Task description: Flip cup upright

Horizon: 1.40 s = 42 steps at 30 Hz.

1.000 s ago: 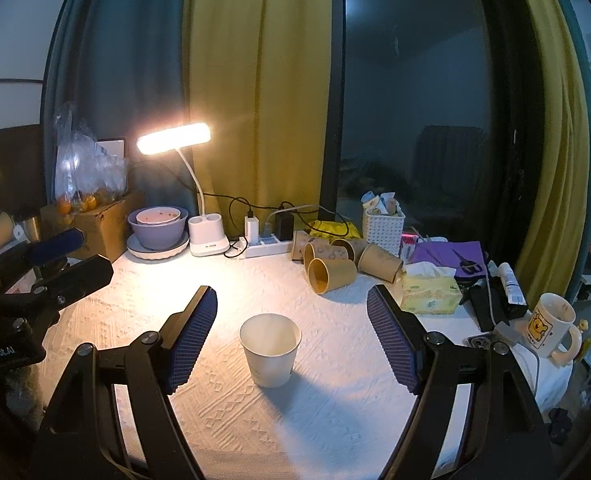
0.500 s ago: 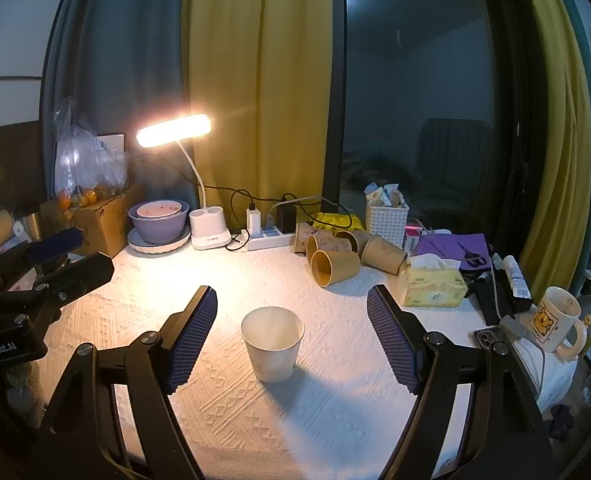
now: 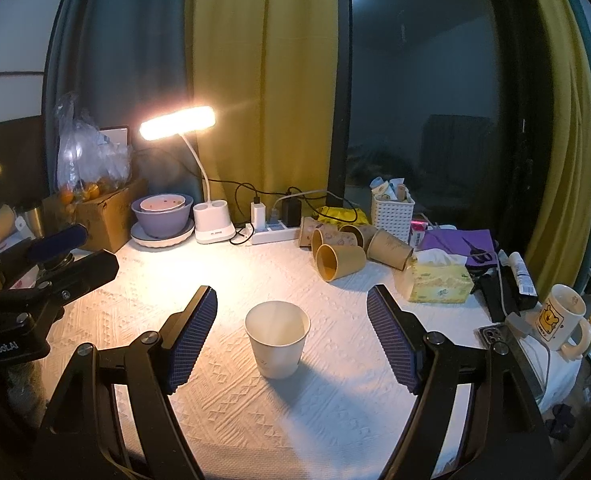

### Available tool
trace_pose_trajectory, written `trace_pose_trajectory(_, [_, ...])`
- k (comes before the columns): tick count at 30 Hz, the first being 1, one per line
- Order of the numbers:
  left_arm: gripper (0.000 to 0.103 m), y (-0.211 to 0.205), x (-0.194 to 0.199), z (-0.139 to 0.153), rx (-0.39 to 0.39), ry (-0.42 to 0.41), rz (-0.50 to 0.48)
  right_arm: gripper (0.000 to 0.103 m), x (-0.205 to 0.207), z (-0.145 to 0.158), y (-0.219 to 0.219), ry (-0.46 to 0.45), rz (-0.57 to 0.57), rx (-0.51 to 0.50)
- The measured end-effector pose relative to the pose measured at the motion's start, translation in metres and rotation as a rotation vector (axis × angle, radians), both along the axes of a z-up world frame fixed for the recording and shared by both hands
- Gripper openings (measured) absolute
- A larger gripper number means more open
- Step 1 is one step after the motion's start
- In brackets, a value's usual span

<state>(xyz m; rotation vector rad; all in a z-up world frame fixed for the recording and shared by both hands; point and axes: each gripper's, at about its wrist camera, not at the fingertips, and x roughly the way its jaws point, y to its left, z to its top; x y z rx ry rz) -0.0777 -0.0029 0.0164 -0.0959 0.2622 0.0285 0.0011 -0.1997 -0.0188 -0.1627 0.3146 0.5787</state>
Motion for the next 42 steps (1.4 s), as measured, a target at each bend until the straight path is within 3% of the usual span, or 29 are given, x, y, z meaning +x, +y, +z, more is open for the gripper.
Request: trace_pose_trajectory(42, [0.084, 0.0012, -0.0009, -0.0039, -0.006, -0.003, 0.002, 0.080, -0.0017, -0.0013, 0.0038, 0.001, 0.004, 0.002])
